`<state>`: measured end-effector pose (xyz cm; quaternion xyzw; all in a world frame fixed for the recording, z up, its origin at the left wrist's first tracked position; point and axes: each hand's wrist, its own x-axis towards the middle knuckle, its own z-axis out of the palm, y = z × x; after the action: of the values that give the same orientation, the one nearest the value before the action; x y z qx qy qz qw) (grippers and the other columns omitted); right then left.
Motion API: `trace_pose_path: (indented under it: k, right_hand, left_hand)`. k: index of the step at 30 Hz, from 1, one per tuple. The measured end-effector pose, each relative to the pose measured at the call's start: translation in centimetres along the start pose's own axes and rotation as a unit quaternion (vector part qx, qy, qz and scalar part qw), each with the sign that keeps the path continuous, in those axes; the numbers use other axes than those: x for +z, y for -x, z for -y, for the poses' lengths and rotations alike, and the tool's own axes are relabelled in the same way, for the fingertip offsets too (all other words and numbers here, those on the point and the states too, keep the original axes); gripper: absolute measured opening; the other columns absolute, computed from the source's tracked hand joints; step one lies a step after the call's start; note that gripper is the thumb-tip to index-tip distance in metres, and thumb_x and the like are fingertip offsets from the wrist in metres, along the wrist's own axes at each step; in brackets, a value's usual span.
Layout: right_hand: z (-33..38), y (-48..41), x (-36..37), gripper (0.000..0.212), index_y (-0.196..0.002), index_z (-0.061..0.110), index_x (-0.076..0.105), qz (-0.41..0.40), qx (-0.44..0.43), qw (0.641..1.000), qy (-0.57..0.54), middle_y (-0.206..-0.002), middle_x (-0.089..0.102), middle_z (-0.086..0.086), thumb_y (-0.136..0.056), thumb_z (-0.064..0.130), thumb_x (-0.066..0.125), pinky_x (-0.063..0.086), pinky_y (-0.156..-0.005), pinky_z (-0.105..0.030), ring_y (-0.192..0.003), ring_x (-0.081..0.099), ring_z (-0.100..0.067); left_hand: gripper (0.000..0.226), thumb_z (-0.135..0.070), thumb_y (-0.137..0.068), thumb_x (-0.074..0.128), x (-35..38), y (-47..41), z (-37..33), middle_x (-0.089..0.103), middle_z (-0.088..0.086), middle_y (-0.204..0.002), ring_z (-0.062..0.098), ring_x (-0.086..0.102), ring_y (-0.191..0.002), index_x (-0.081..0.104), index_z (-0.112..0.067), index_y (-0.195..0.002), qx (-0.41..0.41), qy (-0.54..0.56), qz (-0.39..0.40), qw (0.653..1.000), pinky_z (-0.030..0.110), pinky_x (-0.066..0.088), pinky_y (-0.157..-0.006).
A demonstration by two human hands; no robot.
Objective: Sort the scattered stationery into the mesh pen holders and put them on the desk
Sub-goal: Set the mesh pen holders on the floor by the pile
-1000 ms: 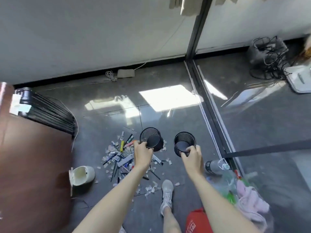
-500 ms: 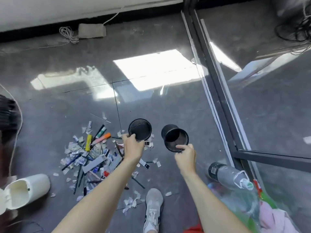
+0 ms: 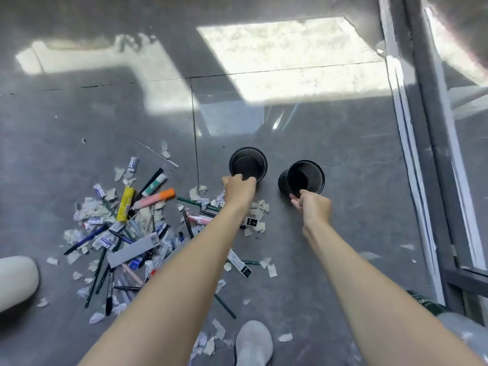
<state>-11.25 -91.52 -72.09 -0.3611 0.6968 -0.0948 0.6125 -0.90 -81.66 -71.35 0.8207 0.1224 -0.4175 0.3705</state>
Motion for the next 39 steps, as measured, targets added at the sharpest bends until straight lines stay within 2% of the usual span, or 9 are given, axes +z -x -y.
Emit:
trace_pose_path:
  k: [2, 6, 9, 12, 16, 21, 28, 33, 39]
  right_hand:
    - [-0.1, -0.6, 0.7, 0.039, -0.113, -0.011, 0.058, 0.01, -0.005, 1.0, 0.001, -0.101, 0.059, -0.013, -0.08, -0.015, 0.037, 0.054, -0.068, -0.018, -0.09, 0.067, -0.029]
    - [-0.1, -1.3, 1.7, 0.041, -0.116, -0.01, 0.055, 0.024, -0.026, 0.999, 0.024, -0.106, 0.057, -0.016, -0.081, -0.015, 0.036, 0.053, -0.061, -0.012, -0.09, 0.067, -0.028]
    - [0.2, -1.7, 2.2, 0.037, -0.11, -0.003, 0.056, 0.028, -0.028, 0.999, 0.017, -0.098, 0.055, -0.014, -0.081, -0.016, 0.037, 0.051, -0.053, -0.01, -0.081, 0.065, -0.024]
    - [0.0, -2.2, 2.5, 0.028, -0.097, 0.002, 0.054, 0.028, -0.02, 0.999, 0.027, -0.085, 0.056, -0.008, -0.08, -0.015, 0.039, 0.049, -0.05, -0.009, -0.079, 0.065, -0.022]
    - [0.0, -2.7, 2.8, 0.022, -0.082, 0.005, 0.051, 0.035, -0.004, 0.999, 0.028, -0.07, 0.051, -0.001, -0.08, -0.014, 0.04, 0.052, -0.066, -0.017, -0.087, 0.063, -0.022]
    - [0.0, -3.1, 2.7, 0.023, -0.084, 0.006, 0.056, 0.047, 0.022, 0.998, 0.037, -0.083, 0.053, -0.004, -0.078, -0.012, 0.044, 0.047, -0.075, -0.022, -0.069, 0.059, -0.011]
    - [0.7, -1.7, 1.9, 0.052, -0.128, 0.009, 0.054, 0.087, -0.001, 0.993, 0.084, -0.112, 0.056, -0.005, -0.08, -0.009, 0.046, 0.047, -0.091, -0.029, -0.097, 0.054, -0.017]
    - [1.1, 3.0, 0.1, 0.041, -0.117, 0.004, 0.061, 0.009, -0.018, 0.998, 0.061, -0.068, 0.052, 0.002, -0.081, -0.009, 0.047, 0.044, -0.062, -0.023, -0.057, 0.045, -0.009]
    - [4.0, 12.3, -1.7, 0.037, -0.112, 0.003, 0.065, -0.002, 0.003, 0.997, 0.077, -0.091, 0.06, -0.008, -0.081, -0.005, 0.047, 0.05, -0.065, -0.025, -0.082, 0.059, -0.019]
  left_hand:
    - [0.036, -0.013, -0.085, 0.046, 0.2, -1.1, 0.0, 0.03, 0.009, -0.13, 0.033, 0.061, -0.091, 0.054, 0.003, -0.116, 0.005, -0.009, 0.013, 1.0, 0.039, 0.048, -0.085]
    - [0.039, -0.005, -0.082, 0.043, 0.5, -2.4, -0.3, 0.028, 0.007, -0.114, 0.024, 0.047, -0.066, 0.049, 0.012, -0.116, -0.011, 0.006, 0.022, 1.0, 0.027, 0.031, -0.051]
    - [0.036, -0.001, -0.081, 0.041, 0.7, -2.9, -0.7, 0.033, 0.013, -0.119, 0.022, 0.045, -0.062, 0.049, 0.012, -0.114, -0.013, 0.023, 0.029, 0.999, 0.025, 0.032, -0.048]
    - [0.032, 0.001, -0.081, 0.04, 1.2, -3.6, -0.5, 0.037, 0.016, -0.118, 0.021, 0.043, -0.064, 0.051, 0.011, -0.109, -0.011, 0.037, 0.021, 0.999, 0.024, 0.037, -0.054]
    - [0.051, 0.001, -0.084, 0.039, 2.0, -4.3, -0.2, 0.033, 0.006, -0.144, 0.025, 0.053, -0.093, 0.043, -0.001, -0.135, -0.02, 0.06, 0.032, 0.997, 0.035, 0.05, -0.09]
    - [0.055, 0.0, -0.086, 0.037, 2.2, -4.2, -0.3, 0.029, 0.004, -0.147, 0.03, 0.055, -0.11, 0.036, -0.006, -0.141, -0.021, 0.064, 0.044, 0.997, 0.034, 0.046, -0.092]
    - [0.061, 0.006, -0.086, 0.031, 1.6, -3.1, 0.0, 0.035, 0.005, -0.149, 0.032, 0.043, -0.128, 0.033, -0.011, -0.145, -0.004, 0.059, 0.041, 0.997, 0.044, 0.04, -0.106]
    - [0.057, 0.008, -0.087, 0.032, -0.9, 1.7, -0.6, 0.047, 0.001, -0.125, 0.019, 0.053, -0.084, 0.039, -0.012, -0.14, -0.016, 0.08, 0.033, 0.996, 0.026, 0.044, -0.067]
    - [0.049, 0.006, -0.09, 0.034, -6.8, 10.6, -4.0, 0.048, 0.01, -0.132, 0.014, 0.051, -0.077, 0.045, -0.012, -0.135, -0.032, 0.086, 0.061, 0.994, 0.026, 0.044, -0.066]
